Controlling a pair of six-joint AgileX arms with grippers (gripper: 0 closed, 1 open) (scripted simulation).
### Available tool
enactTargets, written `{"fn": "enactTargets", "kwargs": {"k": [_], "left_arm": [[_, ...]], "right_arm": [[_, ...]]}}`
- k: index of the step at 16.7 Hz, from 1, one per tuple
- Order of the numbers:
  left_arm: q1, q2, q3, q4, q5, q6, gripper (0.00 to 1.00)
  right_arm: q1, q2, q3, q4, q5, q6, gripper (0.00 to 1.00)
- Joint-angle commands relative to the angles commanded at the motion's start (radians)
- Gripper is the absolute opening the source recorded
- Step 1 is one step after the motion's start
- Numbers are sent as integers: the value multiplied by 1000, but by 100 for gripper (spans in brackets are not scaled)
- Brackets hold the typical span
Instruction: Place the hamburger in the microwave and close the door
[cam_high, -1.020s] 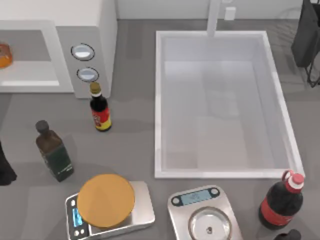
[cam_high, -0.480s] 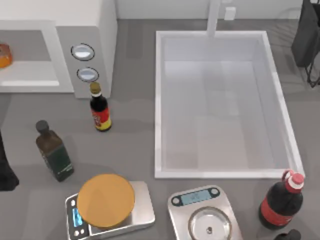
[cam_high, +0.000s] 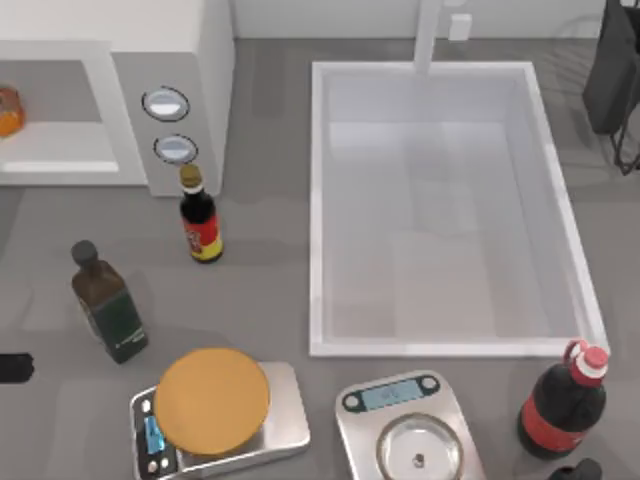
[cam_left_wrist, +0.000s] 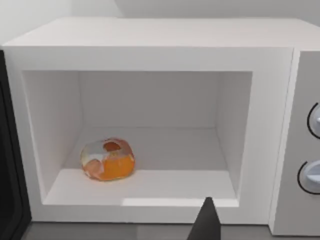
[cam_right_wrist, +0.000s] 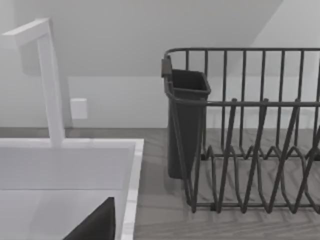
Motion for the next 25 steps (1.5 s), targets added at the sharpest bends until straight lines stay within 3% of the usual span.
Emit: {"fn": "enactTargets", "kwargs": {"k": [3, 4, 13, 25], "left_arm": [[0, 0, 0, 0, 0, 0, 2], [0, 0, 0, 0, 0, 0, 0], [-1, 2, 0, 3, -3, 0, 0], [-226, 326, -25, 352, -226, 5, 0]], "right_arm": [[0, 0, 0, 0, 0, 0, 100], [0, 0, 0, 0, 0, 0, 100], [0, 0, 0, 0, 0, 0, 100], [0, 0, 0, 0, 0, 0, 100]]}}
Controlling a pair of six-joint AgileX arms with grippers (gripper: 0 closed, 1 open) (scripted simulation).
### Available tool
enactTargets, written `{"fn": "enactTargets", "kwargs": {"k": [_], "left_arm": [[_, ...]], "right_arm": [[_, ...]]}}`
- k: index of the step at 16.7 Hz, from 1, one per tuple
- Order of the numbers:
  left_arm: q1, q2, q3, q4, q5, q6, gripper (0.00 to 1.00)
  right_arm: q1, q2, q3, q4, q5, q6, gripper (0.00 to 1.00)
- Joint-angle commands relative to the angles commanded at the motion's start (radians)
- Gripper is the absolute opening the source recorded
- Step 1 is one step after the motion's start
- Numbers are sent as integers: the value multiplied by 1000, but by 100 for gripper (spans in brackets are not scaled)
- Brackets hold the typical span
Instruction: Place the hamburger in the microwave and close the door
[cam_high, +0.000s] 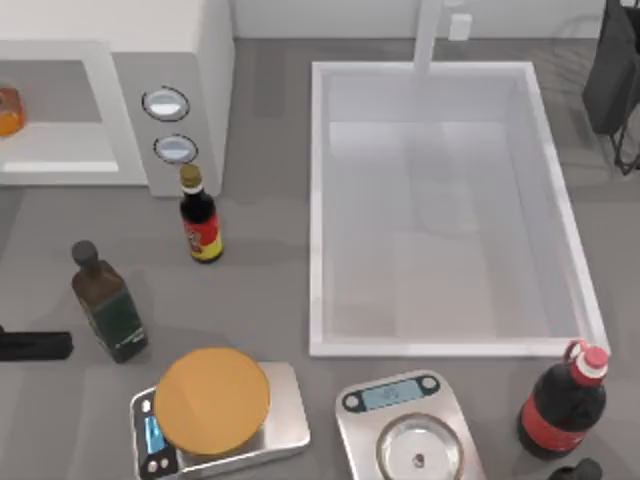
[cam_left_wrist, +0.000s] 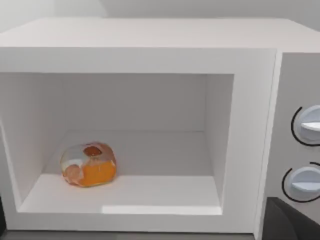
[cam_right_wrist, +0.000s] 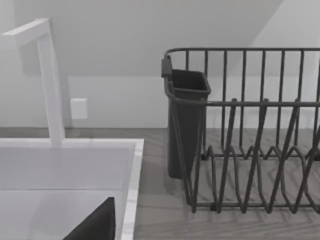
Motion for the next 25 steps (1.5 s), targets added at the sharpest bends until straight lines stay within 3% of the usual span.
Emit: {"fn": "enactTargets", "kwargs": {"k": [6, 13, 19, 25], "left_arm": [[12, 11, 8, 6, 4, 2, 0], [113, 106, 83, 24, 113, 1, 0], [122, 111, 87, 27, 121, 2, 0], [181, 149, 104, 48, 183, 2, 0]], "right_arm": [[0, 0, 0, 0, 0, 0, 100], [0, 0, 0, 0, 0, 0, 100], [0, 0, 0, 0, 0, 0, 100], [0, 0, 0, 0, 0, 0, 100]]}}
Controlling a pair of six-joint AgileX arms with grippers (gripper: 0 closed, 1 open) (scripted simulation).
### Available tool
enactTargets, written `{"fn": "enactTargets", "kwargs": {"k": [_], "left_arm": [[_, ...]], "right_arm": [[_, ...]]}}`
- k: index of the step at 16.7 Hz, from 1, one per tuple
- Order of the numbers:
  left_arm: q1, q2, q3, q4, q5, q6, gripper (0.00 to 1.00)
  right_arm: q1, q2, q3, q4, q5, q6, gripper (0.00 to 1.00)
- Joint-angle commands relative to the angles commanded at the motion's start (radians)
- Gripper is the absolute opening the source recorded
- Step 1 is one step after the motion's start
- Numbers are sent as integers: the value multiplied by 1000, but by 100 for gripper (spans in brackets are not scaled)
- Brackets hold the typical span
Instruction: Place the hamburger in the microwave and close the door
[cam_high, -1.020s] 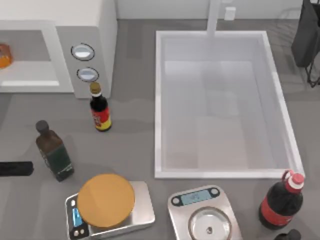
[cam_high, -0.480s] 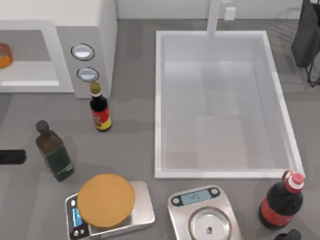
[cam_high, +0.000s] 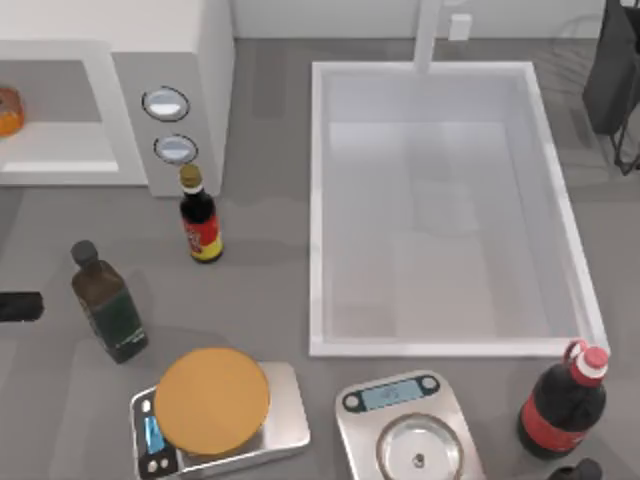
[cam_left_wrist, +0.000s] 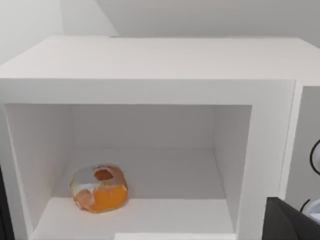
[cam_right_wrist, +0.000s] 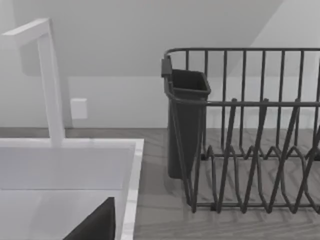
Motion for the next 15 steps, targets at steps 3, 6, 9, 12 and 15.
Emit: {"fn": "enactTargets", "kwargs": {"k": [3, 6, 9, 12, 15], "left_arm": [[-3, -3, -3, 0, -1, 0, 0], [31, 31, 31, -32, 16, 31, 0], [147, 159, 158, -146, 88, 130, 0], [313, 367, 363, -319, 204, 272, 0], [505, 617, 608, -523, 337, 435, 0]], "right_arm": [[0, 0, 0, 0, 0, 0, 100], [0, 0, 0, 0, 0, 0, 100], [0, 0, 0, 0, 0, 0, 100], [0, 0, 0, 0, 0, 0, 100], [0, 0, 0, 0, 0, 0, 100]]}}
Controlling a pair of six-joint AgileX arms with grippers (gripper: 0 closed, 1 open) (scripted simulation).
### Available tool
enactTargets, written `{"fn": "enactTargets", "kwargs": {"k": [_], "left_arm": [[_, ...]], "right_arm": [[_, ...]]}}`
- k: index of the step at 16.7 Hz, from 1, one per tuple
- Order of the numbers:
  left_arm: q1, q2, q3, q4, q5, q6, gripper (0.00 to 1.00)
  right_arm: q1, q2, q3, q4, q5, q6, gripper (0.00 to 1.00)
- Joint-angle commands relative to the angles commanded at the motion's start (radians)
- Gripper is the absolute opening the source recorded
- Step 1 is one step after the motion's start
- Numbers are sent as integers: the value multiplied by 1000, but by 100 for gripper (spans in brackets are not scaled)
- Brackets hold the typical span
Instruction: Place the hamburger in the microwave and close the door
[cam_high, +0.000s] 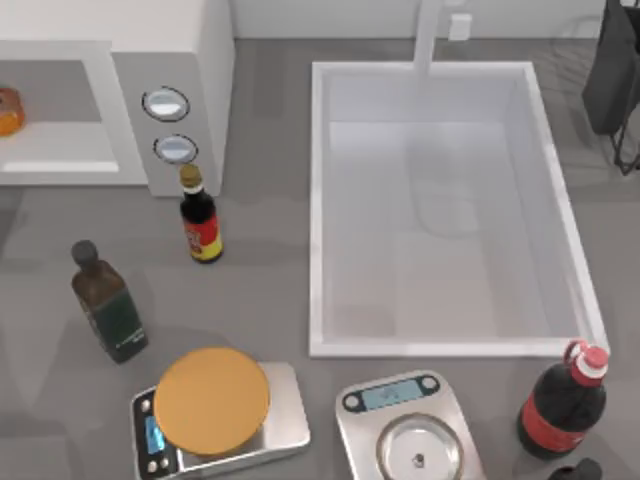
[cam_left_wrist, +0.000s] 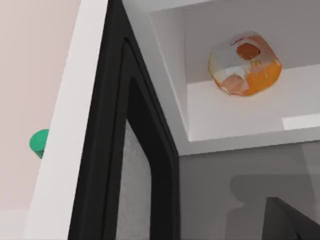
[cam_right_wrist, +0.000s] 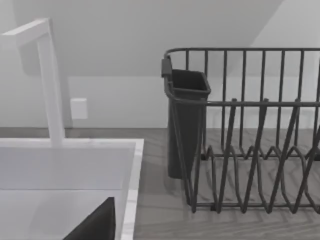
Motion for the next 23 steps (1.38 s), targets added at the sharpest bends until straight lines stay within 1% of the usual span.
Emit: {"fn": "enactTargets", "kwargs": {"k": [3, 6, 8, 10, 13, 18, 20, 23], "left_arm": [[198, 249, 251, -212, 130, 164, 0], [377, 458, 471, -406, 244, 312, 0], [476, 563, 585, -514, 305, 391, 0], [549, 633, 665, -594, 351, 449, 0], [592, 672, 712, -643, 379, 485, 0], [587, 668, 708, -638, 378, 482, 0], [589, 678, 686, -607, 377, 483, 0], [587, 713, 616, -513, 379, 486, 0]], "right_arm": [[0, 0, 0, 0, 0, 0, 100], [0, 0, 0, 0, 0, 0, 100], [0, 0, 0, 0, 0, 0, 100], [0, 0, 0, 0, 0, 0, 100], [0, 0, 0, 0, 0, 0, 100], [0, 0, 0, 0, 0, 0, 100], [0, 0, 0, 0, 0, 0, 100], [0, 0, 0, 0, 0, 0, 100]]}}
